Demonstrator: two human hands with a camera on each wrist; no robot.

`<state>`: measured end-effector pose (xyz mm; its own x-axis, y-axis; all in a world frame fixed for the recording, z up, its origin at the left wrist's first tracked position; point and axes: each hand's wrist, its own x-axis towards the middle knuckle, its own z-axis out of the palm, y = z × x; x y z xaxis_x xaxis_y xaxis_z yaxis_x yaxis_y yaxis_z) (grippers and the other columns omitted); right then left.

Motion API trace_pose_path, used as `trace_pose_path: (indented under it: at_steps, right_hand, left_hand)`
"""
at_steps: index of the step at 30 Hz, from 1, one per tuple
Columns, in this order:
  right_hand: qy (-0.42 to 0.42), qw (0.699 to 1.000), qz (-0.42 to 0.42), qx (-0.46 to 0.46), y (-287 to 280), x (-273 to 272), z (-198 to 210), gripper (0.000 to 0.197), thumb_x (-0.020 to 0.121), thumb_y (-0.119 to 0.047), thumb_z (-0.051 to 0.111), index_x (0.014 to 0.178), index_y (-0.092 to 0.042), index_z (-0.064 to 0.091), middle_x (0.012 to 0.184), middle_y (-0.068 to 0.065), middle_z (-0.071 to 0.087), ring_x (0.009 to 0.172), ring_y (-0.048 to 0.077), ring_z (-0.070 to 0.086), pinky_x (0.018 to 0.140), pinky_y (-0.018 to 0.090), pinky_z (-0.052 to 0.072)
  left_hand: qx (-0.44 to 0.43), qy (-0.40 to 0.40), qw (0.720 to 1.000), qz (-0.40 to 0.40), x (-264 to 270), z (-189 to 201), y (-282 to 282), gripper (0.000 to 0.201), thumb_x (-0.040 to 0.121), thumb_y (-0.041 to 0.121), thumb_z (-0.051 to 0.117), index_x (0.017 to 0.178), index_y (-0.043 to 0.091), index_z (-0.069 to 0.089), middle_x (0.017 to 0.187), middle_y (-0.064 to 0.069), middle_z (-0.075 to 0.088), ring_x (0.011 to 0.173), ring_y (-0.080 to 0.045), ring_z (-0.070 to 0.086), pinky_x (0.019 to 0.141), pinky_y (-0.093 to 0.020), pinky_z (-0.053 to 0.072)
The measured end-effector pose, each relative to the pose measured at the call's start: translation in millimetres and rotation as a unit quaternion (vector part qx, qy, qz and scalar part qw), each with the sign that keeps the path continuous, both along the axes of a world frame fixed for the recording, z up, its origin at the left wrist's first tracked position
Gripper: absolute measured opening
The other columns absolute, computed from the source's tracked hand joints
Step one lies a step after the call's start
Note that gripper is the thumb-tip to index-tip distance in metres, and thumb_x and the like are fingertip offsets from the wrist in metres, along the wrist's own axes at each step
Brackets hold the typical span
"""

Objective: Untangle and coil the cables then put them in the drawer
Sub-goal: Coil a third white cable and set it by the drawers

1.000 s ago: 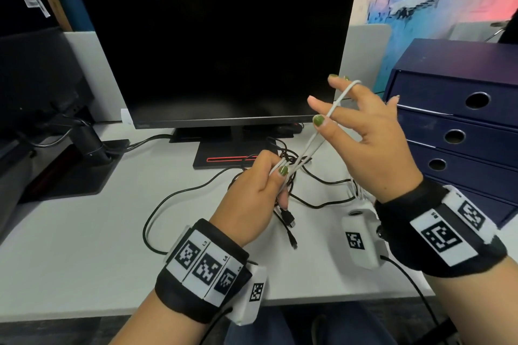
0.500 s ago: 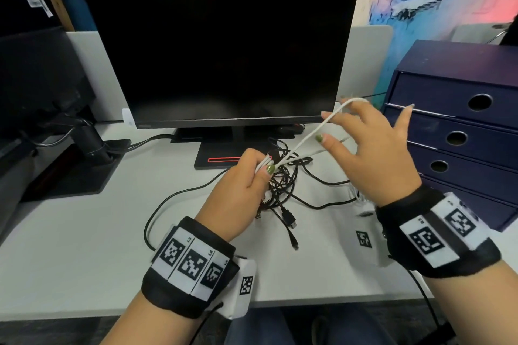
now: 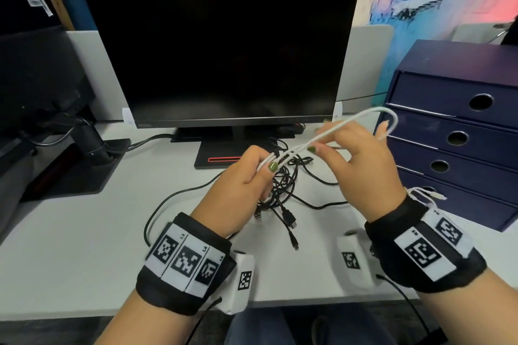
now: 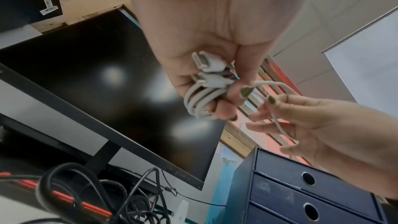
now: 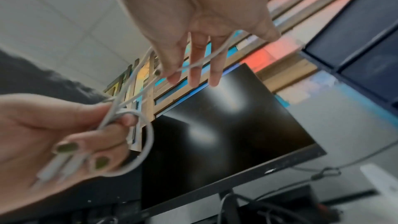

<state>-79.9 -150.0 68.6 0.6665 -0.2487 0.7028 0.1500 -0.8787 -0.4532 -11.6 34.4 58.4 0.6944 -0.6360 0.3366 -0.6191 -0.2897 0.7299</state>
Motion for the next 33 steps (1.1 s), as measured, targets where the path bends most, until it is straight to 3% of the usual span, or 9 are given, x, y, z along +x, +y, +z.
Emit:
trace_pose_path:
  at_steps: [2, 6, 14, 18, 22, 25, 28, 31, 33]
  right_hand:
    - [-0.003, 0.996, 0.016, 0.084, 11, -2, 0, 0.024, 0.094, -0.02, 0.056, 0.078, -0.037, 0.054, 0.08, -0.019, 0.063, 0.085, -0.004, 0.059, 0.115, 0.043, 0.022]
    - [-0.043, 0.974, 0.023, 0.22, 17, 0, 5, 0.015, 0.099, -0.016, 0.044, 0.087, -0.017, 0.053, 0.07, 0.003, 0.063, 0.066, 0.013, 0.062, 0.063, 0.015, 0.048]
    - [-0.049, 0.963, -0.005, 0.266, 1, 2, 4, 0.014, 0.102, -0.022, 0.038, 0.092, -0.021, 0.047, 0.072, 0.013, 0.052, 0.054, 0.032, 0.05, 0.047, 0.049, 0.054]
    - [0.12, 0.981, -0.059, 0.144, -11, 7, -1, 0.014, 0.099, -0.017, 0.045, 0.091, -0.012, 0.056, 0.087, 0.013, 0.058, 0.071, 0.031, 0.056, 0.067, 0.044, 0.052]
    - [0.316, 0.948, -0.017, -0.015, -1, 6, -13, 0.036, 0.097, -0.02, 0.051, 0.133, -0.024, 0.054, 0.152, -0.008, 0.03, 0.125, 0.014, 0.047, 0.098, 0.02, 0.031]
    - [0.343, 0.934, 0.067, -0.07, 11, -3, -13, 0.039, 0.095, -0.026, 0.056, 0.13, -0.042, 0.054, 0.155, -0.024, 0.016, 0.144, 0.006, 0.017, 0.119, 0.04, 0.01]
    - [0.228, 0.964, 0.093, -0.1, 25, -9, -14, 0.024, 0.092, -0.034, 0.052, 0.105, -0.044, 0.069, 0.135, -0.027, 0.049, 0.138, 0.004, 0.029, 0.115, 0.056, -0.01]
    - [0.006, 0.995, 0.093, -0.037, 37, -16, -13, 0.021, 0.085, -0.025, 0.051, 0.094, -0.031, 0.07, 0.095, -0.019, 0.065, 0.103, 0.004, 0.054, 0.116, 0.044, 0.014]
    - [-0.112, 0.992, 0.056, -0.012, 40, -17, -7, 0.027, 0.081, -0.01, 0.058, 0.102, -0.025, 0.062, 0.099, -0.015, 0.057, 0.1, 0.007, 0.05, 0.102, 0.035, 0.033]
  left_hand:
    - [-0.014, 0.015, 1.0, -0.018, -2, 0, -2, 0.02, 0.102, 0.033, 0.035, 0.09, 0.023, 0.049, 0.063, 0.008, 0.055, 0.066, -0.011, 0.052, 0.07, -0.026, 0.043]
    - [-0.038, 0.032, 0.997, -0.06, -4, 6, -2, 0.025, 0.101, 0.039, 0.036, 0.091, 0.022, 0.05, 0.061, 0.009, 0.052, 0.071, -0.022, 0.054, 0.076, -0.036, 0.046]
    - [-0.02, 0.062, 0.994, -0.09, -3, 4, 2, 0.013, 0.096, 0.038, 0.044, 0.089, 0.03, 0.051, 0.064, 0.011, 0.052, 0.065, -0.009, 0.048, 0.069, -0.04, 0.045]
    - [-0.048, 0.031, 0.995, -0.076, -4, 3, 0, 0.013, 0.1, 0.028, 0.045, 0.091, 0.023, 0.053, 0.062, 0.013, 0.051, 0.063, -0.007, 0.048, 0.066, -0.026, 0.043]
    - [-0.117, 0.011, 0.993, -0.029, -2, 7, -2, 0.021, 0.101, 0.032, 0.041, 0.09, 0.019, 0.053, 0.06, 0.01, 0.05, 0.065, -0.014, 0.053, 0.071, -0.026, 0.047]
    - [-0.16, 0.023, 0.987, 0.017, 3, 6, -4, 0.022, 0.102, 0.027, 0.038, 0.088, 0.019, 0.052, 0.058, 0.01, 0.049, 0.065, -0.018, 0.055, 0.072, -0.025, 0.046]
    - [-0.214, 0.073, 0.971, 0.079, 8, 4, -4, 0.023, 0.102, 0.022, 0.036, 0.086, 0.02, 0.052, 0.057, 0.009, 0.051, 0.066, -0.015, 0.057, 0.076, -0.031, 0.048]
    - [-0.229, 0.093, 0.961, 0.12, 10, 3, -5, 0.024, 0.102, 0.021, 0.035, 0.084, 0.021, 0.051, 0.055, 0.01, 0.051, 0.065, -0.011, 0.058, 0.069, -0.024, 0.042]
    - [-0.226, 0.097, 0.963, 0.115, 9, 3, -6, 0.023, 0.102, 0.02, 0.036, 0.085, 0.018, 0.051, 0.054, 0.009, 0.049, 0.062, -0.009, 0.056, 0.065, -0.017, 0.042]
